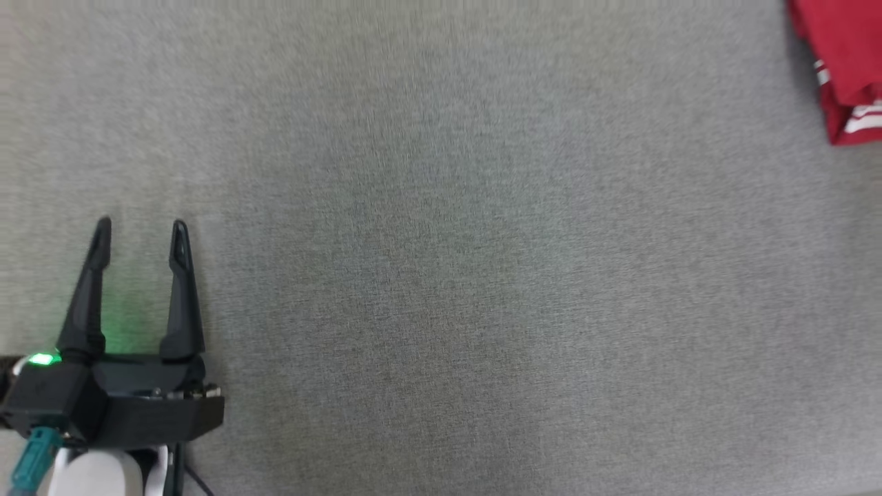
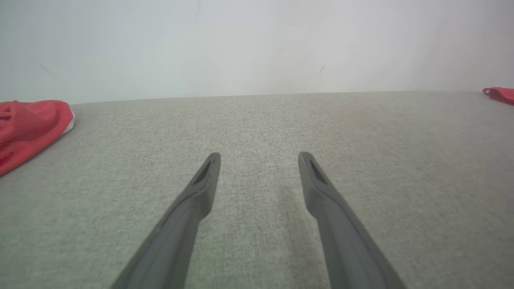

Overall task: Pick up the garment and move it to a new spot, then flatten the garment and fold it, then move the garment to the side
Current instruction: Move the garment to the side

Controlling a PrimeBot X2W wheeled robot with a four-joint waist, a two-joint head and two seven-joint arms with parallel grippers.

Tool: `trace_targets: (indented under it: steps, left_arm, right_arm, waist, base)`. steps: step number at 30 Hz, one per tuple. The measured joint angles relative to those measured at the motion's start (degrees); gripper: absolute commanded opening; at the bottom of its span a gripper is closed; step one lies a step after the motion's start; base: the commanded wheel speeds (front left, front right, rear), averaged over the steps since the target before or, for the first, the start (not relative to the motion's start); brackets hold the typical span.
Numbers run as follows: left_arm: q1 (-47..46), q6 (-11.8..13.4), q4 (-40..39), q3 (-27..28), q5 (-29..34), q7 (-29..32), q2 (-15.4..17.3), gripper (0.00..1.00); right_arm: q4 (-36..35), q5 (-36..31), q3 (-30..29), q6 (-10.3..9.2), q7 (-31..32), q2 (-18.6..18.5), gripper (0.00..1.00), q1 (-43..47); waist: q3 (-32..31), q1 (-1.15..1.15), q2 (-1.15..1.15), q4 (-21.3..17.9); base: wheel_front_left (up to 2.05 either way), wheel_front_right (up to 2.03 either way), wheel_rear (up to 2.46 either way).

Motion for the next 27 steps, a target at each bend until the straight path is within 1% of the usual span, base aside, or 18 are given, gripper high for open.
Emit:
trace_targets:
  steps: [6, 12, 15, 22, 27]
  left_arm:
    - [2.92, 0.00, 1.90, 0.71, -0.08, 0.01, -1.27, 1.00]
    - [7.16, 0.00, 4.01, 1.45, -1.31, 0.01, -2.48, 1.00]
    - [9.27, 0.00, 4.99, 1.25, -1.32, 0.00, -2.81, 1.00]
    - [12.32, 0.00, 6.93, 0.53, -1.36, 0.00, -3.66, 1.00]
    - [12.91, 0.00, 8.22, -0.09, -1.64, 0.00, -4.10, 1.00]
  right_arm:
    - [-3.49, 0.74, -0.20, 0.00, -4.00, 4.31, 1.00, 6.41]
    - [-7.36, 1.98, -0.74, 0.00, -6.13, 8.71, 1.00, 15.43]
    - [-9.37, 4.28, -1.37, 0.00, -6.50, 10.77, 1.00, 20.31]
    - [-13.83, 6.43, -2.16, 0.00, -6.80, 13.83, 1.00, 32.16]
    - [-18.26, 7.20, -4.77, 0.00, -6.57, 15.96, 1.00, 40.38]
  waist:
    - [-4.97, 0.00, -0.01, 0.47]
    - [-11.12, -0.01, -0.01, 1.32]
    - [-14.34, -0.01, -0.01, 1.77]
    - [-21.29, -0.01, -0.02, 2.95]
    - [-25.26, -0.02, -0.02, 3.96]
  base:
    - [0.00, 0.00, 0.00]
    - [0.00, 0.00, 0.00]
    - [0.00, 0.00, 0.00]
    - [0.00, 0.00, 0.00]
    - [0.00, 0.00, 0.00]
